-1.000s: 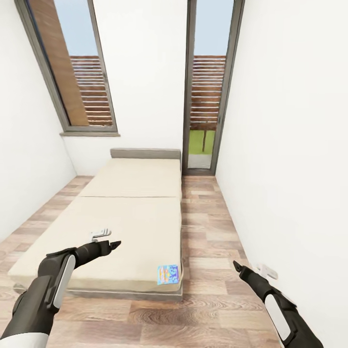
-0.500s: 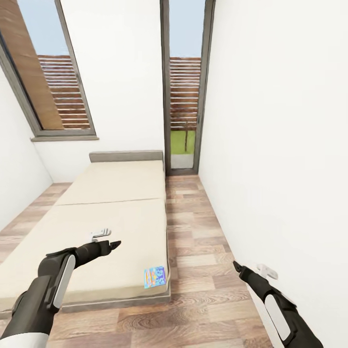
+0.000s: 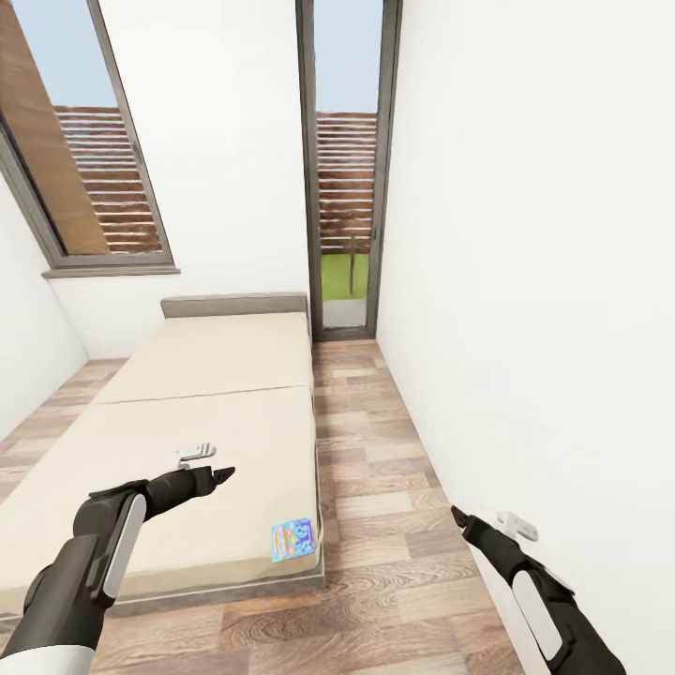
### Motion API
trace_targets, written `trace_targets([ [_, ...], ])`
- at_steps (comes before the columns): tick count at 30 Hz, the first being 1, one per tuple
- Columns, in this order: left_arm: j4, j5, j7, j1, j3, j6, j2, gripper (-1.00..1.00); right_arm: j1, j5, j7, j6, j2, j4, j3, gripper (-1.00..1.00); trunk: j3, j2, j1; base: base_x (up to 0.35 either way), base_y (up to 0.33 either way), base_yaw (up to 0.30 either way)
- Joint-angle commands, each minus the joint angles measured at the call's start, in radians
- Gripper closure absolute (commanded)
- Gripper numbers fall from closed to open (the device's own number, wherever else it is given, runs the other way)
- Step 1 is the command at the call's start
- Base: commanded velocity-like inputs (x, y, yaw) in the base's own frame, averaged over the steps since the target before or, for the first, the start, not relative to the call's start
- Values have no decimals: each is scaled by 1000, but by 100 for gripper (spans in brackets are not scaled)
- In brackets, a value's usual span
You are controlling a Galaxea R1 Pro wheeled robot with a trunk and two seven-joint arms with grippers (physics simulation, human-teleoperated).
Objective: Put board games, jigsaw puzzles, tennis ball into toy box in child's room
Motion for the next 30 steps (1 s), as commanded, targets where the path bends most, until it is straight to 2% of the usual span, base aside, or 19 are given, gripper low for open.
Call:
trace_targets([
  [1, -1, 10, 2, -1, 1, 8, 0, -100, -1, -7, 4, 7, 0, -2, -3, -100, -2, -2, 1, 0, 0, -5],
  [7, -1, 10, 2, -1, 1, 8, 0, -100, -1, -7, 3, 7, 1, -4, -2, -100, 1, -2, 1, 0, 0, 57],
  [14, -1, 10, 3, -1, 1, 8, -1, -100, -1, -6, 3, 7, 1, -4, -2, -100, 5, -2, 1, 3, -9, 221],
  [25, -1, 10, 3, -1, 1, 8, -1, -100, -1, -6, 4, 7, 1, -2, -2, -100, 12, -2, 1, 61, -128, 246],
  [30, -1, 10, 2, -1, 1, 8, 0, -100, -1, -6, 4, 7, 1, 0, -2, -100, 13, -2, 1, 13, -26, 96],
])
